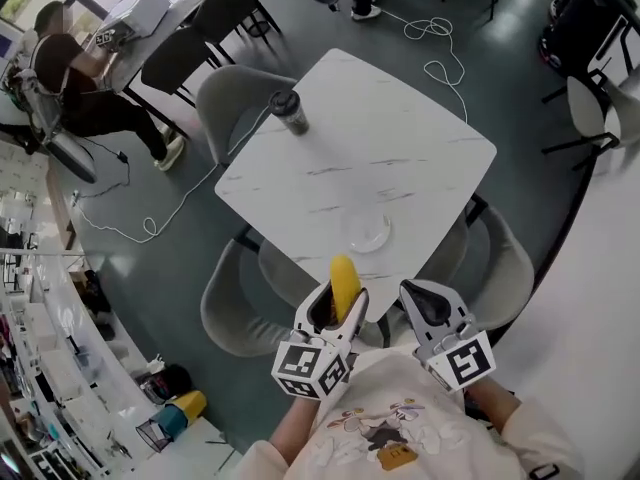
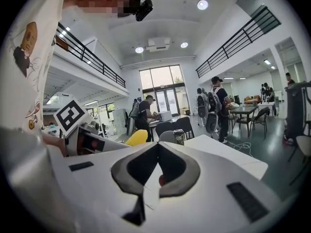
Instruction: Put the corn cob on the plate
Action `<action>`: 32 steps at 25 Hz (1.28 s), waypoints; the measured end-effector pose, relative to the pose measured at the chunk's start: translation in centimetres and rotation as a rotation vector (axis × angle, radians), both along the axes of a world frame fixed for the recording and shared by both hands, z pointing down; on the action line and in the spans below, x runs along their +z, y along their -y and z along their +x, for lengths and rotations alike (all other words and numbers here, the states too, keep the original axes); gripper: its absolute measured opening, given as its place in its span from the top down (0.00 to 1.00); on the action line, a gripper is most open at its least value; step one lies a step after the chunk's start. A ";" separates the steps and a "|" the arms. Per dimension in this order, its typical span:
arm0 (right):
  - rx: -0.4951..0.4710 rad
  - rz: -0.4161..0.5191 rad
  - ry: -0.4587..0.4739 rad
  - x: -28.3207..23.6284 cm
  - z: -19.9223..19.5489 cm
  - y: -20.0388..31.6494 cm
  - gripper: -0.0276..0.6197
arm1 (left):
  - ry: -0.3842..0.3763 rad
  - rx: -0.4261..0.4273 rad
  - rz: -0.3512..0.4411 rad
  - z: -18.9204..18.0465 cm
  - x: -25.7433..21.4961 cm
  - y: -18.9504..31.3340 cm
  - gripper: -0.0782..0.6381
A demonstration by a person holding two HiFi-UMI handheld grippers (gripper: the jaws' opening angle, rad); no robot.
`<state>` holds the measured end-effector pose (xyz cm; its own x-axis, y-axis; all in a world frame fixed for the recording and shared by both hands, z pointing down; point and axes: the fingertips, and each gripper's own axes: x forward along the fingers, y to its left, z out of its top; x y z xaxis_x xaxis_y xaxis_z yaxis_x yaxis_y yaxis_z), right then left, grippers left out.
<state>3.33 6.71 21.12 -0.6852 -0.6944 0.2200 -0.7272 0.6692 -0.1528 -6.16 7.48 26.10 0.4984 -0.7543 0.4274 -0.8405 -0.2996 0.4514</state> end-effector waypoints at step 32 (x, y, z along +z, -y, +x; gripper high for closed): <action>-0.091 -0.224 -0.071 21.0 -2.5 7.2 0.95 | 0.106 -0.035 -0.173 -0.1 19.2 6.5 0.55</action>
